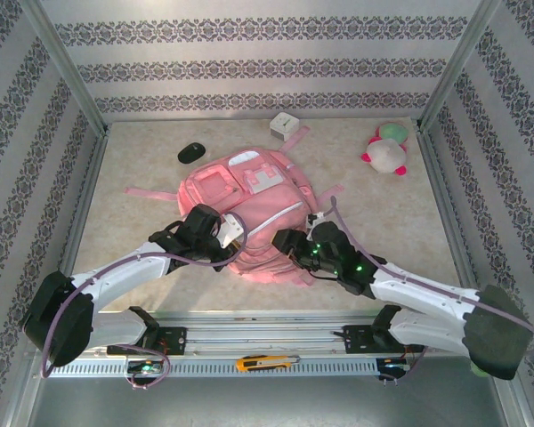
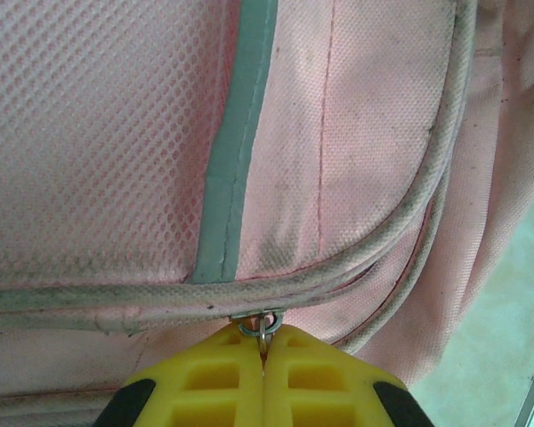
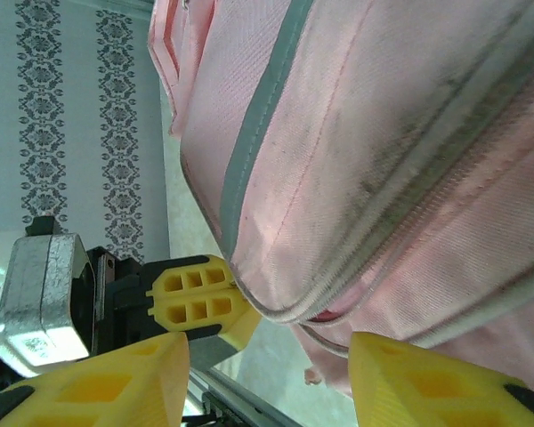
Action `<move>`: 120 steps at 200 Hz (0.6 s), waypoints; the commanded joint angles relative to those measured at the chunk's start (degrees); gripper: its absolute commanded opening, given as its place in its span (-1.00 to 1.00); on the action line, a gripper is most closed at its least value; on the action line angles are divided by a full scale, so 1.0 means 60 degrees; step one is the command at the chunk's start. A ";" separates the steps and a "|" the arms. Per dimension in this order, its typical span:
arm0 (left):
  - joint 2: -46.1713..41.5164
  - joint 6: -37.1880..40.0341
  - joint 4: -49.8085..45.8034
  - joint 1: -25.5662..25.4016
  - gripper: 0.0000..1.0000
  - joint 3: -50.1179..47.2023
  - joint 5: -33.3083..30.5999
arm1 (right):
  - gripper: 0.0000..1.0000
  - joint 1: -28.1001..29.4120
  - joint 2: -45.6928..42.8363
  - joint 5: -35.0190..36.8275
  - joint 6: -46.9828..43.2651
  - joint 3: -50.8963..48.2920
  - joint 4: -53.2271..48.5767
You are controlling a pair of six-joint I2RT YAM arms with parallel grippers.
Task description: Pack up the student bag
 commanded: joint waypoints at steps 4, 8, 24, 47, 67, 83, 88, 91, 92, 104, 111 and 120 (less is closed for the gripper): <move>-0.0229 -0.0279 0.0668 -0.0082 -1.00 0.0090 0.0055 | 0.00 0.0253 0.0377 0.0467 0.0635 -0.0248 0.1365; -0.0233 -0.0285 0.0671 -0.0080 -1.00 0.0097 0.0073 | 0.00 0.0275 0.0423 0.0555 0.0639 -0.0271 0.1363; -0.0215 -0.0327 0.0685 -0.0087 -1.00 0.0097 0.0111 | -0.01 0.0330 0.0615 0.0789 0.0715 -0.0296 0.1418; -0.0205 -0.0370 0.0709 -0.0094 -1.00 0.0112 0.0176 | -0.15 0.0374 0.0908 0.1058 0.0836 -0.0342 0.1799; -0.0211 -0.0400 0.0731 -0.0102 -1.00 0.0112 0.0302 | -0.38 0.0389 0.1250 0.1145 0.0830 -0.0297 0.2243; -0.0212 -0.0402 0.0714 -0.0111 -1.00 0.0129 0.0366 | -0.50 0.0382 0.1585 0.1179 0.0852 -0.0244 0.2659; -0.0225 -0.0389 0.0673 -0.0127 -1.00 0.0152 0.0395 | -0.55 0.0389 0.1684 0.1186 0.0865 -0.0236 0.2795; -0.0217 -0.0386 0.0656 -0.0124 -1.00 0.0156 0.0402 | -0.58 0.0387 0.1736 0.1190 0.0882 -0.0227 0.2878; -0.0216 -0.0378 0.0656 -0.0124 -1.00 0.0163 0.0403 | -0.58 0.0388 0.1759 0.1182 0.0885 -0.0229 0.2910; -0.0246 -0.0359 0.0598 -0.0144 -1.00 0.0185 0.0461 | -0.66 0.0389 0.1937 0.1233 0.0918 -0.0183 0.3090; -0.0263 -0.0356 0.0569 -0.0157 -1.00 0.0185 0.0517 | -0.69 0.0387 0.2046 0.1279 0.0932 -0.0150 0.3156; -0.0273 -0.0385 0.0569 -0.0174 -1.00 0.0185 0.0610 | -0.75 0.0385 0.2164 0.1332 0.0925 -0.0115 0.3282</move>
